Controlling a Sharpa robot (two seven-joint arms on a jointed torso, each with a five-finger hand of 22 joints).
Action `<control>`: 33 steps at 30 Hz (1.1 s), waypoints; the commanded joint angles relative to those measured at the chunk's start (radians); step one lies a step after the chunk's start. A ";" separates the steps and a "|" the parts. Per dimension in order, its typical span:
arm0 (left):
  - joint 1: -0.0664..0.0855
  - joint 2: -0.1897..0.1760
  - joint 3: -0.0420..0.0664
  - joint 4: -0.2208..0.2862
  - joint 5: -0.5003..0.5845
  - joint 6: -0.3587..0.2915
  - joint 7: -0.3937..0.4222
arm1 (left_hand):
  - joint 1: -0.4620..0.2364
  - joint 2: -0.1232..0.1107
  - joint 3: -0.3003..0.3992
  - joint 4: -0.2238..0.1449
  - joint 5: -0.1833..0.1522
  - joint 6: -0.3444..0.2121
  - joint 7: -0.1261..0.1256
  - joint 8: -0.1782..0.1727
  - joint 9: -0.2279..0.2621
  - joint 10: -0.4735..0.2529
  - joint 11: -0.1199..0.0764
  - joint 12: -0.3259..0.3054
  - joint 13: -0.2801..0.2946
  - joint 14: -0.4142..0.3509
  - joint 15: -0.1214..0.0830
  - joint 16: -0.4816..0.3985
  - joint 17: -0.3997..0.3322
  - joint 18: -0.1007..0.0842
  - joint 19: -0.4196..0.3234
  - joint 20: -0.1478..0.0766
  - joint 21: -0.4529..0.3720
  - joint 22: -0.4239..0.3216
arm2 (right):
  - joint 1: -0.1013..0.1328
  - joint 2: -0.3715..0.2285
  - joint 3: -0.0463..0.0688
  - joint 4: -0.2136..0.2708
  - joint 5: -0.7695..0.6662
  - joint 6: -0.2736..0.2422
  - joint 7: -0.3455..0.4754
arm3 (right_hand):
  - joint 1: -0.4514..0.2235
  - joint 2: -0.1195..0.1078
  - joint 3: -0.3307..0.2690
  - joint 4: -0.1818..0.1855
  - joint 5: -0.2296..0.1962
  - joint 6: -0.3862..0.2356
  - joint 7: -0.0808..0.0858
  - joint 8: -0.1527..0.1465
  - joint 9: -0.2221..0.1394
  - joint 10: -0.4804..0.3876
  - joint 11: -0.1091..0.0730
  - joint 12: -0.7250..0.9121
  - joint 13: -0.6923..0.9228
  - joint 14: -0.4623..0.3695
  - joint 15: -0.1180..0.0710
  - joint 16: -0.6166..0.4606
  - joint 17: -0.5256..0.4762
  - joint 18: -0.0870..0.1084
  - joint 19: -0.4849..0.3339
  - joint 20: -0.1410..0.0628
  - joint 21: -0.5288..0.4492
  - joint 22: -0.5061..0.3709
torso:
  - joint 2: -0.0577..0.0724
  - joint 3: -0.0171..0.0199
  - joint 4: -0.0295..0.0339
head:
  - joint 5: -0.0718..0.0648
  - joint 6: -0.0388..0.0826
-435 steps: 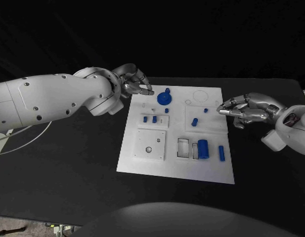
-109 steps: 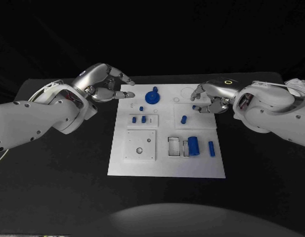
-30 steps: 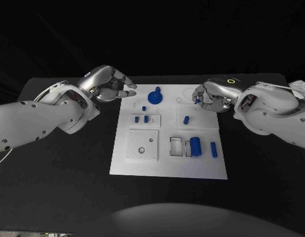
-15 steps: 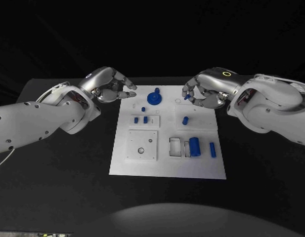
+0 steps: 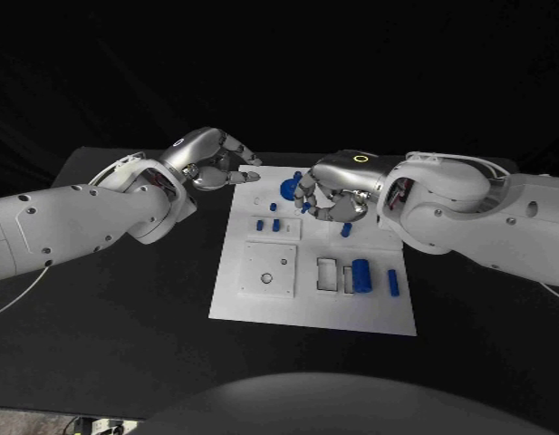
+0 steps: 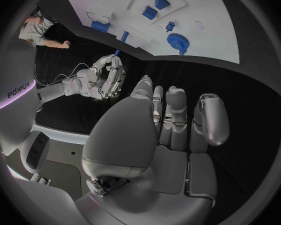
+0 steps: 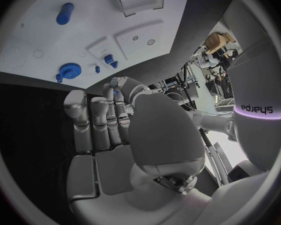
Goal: Assemble the parts on the task board
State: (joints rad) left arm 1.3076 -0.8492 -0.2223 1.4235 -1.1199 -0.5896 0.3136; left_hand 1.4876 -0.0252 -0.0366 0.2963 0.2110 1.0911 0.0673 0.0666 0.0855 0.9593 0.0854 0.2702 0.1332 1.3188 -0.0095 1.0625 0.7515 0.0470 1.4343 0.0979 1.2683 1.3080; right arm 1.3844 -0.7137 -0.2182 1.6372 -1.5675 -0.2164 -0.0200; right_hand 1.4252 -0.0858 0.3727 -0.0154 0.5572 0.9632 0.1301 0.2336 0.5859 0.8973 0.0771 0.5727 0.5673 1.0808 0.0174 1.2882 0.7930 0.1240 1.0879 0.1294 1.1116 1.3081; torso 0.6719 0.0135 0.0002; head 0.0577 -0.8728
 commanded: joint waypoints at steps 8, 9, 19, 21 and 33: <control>-0.014 -0.001 -0.004 -0.002 0.034 -0.016 0.033 | -0.003 -0.003 0.007 -0.003 -0.001 0.003 0.005 0.004 0.000 -0.008 -0.003 0.003 -0.002 -0.013 0.002 -0.008 -0.005 0.020 -0.008 0.002 -0.008 0.173 | -0.073 0.094 0.000 -0.054 -0.035 0.159 -0.021 | -0.008 -0.002 0.004 -0.010 -0.011 -0.007 0.002 -0.014 -0.007 0.006 0.000 -0.008 -0.003 -0.025 0.003 -0.016 -0.024 0.005 -0.027 0.002 -0.023 0.091 | -0.047 -0.0117 0.0086 | 0.044 0.000; -0.015 -0.001 -0.004 -0.002 0.034 -0.016 0.032 | -0.002 -0.002 0.008 -0.003 0.000 0.004 0.005 0.004 0.000 -0.008 -0.003 0.004 -0.002 -0.013 0.002 -0.007 -0.005 0.019 -0.007 0.002 -0.008 0.173 | -0.080 0.102 0.000 -0.059 -0.042 0.165 -0.023 | -0.007 -0.002 0.004 -0.011 -0.012 -0.007 0.002 -0.014 -0.008 0.007 0.000 -0.009 -0.004 -0.027 0.003 -0.017 -0.026 0.005 -0.029 0.002 -0.024 0.091 | -0.048 -0.0127 0.0078 | 0.046 0.000; -0.019 0.012 -0.005 -0.005 0.037 -0.016 0.030 | 0.002 0.001 0.014 -0.003 0.005 0.006 0.004 0.004 -0.001 -0.007 -0.003 0.007 -0.002 -0.013 0.004 -0.007 -0.005 0.019 -0.007 0.003 -0.008 0.173 | -0.143 0.153 0.000 -0.109 -0.111 0.178 -0.047 | -0.007 -0.004 0.005 -0.014 -0.014 -0.006 0.003 -0.018 -0.011 0.008 0.001 -0.010 -0.004 -0.031 0.003 -0.020 -0.030 0.006 -0.035 0.002 -0.029 0.089 | -0.053 -0.0209 0.0060 | 0.052 0.000; -0.019 0.014 -0.005 -0.005 0.037 -0.014 0.029 | 0.002 0.001 0.014 -0.003 0.005 0.006 0.004 0.004 -0.001 -0.007 -0.003 0.007 -0.002 -0.013 0.004 -0.007 -0.005 0.019 -0.007 0.003 -0.008 0.173 | -0.151 0.158 0.000 -0.117 -0.121 0.177 -0.052 | -0.007 -0.004 0.005 -0.014 -0.015 -0.007 0.003 -0.019 -0.011 0.008 0.001 -0.011 -0.004 -0.031 0.003 -0.020 -0.029 0.006 -0.036 0.002 -0.030 0.089 | -0.053 -0.0206 0.0062 | 0.055 0.000; -0.019 0.012 -0.005 0.001 0.038 -0.008 0.024 | 0.007 0.003 0.019 -0.003 0.013 0.008 0.004 0.004 -0.001 -0.007 -0.003 0.010 -0.002 -0.012 0.005 -0.006 -0.004 0.019 -0.006 0.005 -0.007 0.174 | -0.180 0.178 0.000 -0.137 -0.158 0.161 -0.067 | -0.005 -0.005 0.006 -0.018 -0.019 -0.007 0.005 -0.023 -0.015 0.009 0.001 -0.013 -0.005 -0.028 0.004 -0.018 -0.025 0.007 -0.037 0.002 -0.030 0.089 | -0.058 -0.0240 0.0060 | 0.066 0.000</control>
State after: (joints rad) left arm 1.2883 -0.8380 -0.2277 1.4212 -1.0896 -0.5966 0.3318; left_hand 1.4877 -0.0252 -0.0229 0.2936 0.2179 1.0937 0.0697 0.0668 0.0858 0.9557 0.0819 0.2751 0.1327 1.3118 -0.0090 1.0571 0.7463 0.0470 1.4308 0.1015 1.2642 1.3077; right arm 1.2060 -0.5376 -0.2186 1.5013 -1.6850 -0.0626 -0.0728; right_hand 1.4252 -0.0859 0.3783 -0.0263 0.5435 0.9598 0.1327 0.2149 0.5726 0.8988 0.0790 0.5650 0.5632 1.0589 0.0211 1.2731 0.7672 0.1240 1.0571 0.1305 1.0858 1.3077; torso 0.6152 -0.0090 0.0063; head 0.1219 -0.8728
